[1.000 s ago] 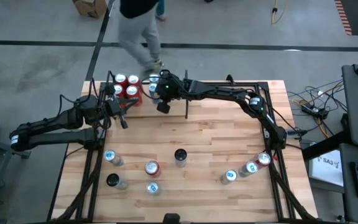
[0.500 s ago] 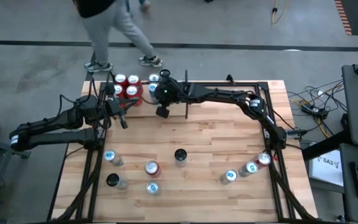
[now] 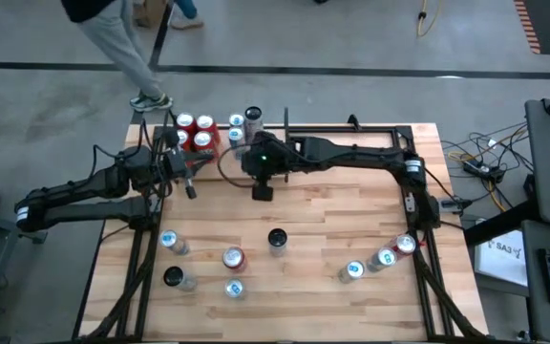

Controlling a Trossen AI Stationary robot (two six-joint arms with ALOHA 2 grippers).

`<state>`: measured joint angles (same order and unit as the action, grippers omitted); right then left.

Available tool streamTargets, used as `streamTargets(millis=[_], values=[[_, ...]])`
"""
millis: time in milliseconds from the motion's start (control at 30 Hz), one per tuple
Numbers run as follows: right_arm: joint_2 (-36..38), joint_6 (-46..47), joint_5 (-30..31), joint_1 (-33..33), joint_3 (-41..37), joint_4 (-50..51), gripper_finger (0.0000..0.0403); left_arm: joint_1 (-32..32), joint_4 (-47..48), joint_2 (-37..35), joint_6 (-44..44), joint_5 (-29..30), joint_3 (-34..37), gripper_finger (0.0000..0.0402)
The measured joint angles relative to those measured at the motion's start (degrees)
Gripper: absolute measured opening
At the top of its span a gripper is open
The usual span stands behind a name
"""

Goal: Place canned beverage on shelf
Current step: Put the white and pink soda can on the shelf aligned with the other white and pink soda can

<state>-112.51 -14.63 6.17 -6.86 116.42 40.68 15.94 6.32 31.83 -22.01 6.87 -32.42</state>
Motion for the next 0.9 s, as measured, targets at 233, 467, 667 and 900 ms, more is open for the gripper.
streamTargets(millis=[233, 467, 667, 900], values=[[5.83, -2.61, -0.16, 3.29, -2.35, 4.26, 0.0009, -0.19, -0.08, 2.21, 9.68, -2.53, 0.00, 0.0000], [12.06, -2.93, -0.55, 5.48, -9.53, 5.47, 0.0009, -0.51, -0.44, 3.74, 22.24, -5.02, 0.05, 0.0000], [18.28, -1.88, -0.78, 7.50, -21.93, -1.11, 0.0009, -1.62, -1.90, 4.99, 28.57, -5.06, 0.93, 0.0000], [24.50, -1.45, -9.28, 9.65, -32.36, -10.69, 0.0009, -4.18, -9.27, 7.98, 31.45, -5.05, 1.09, 0.0000]])
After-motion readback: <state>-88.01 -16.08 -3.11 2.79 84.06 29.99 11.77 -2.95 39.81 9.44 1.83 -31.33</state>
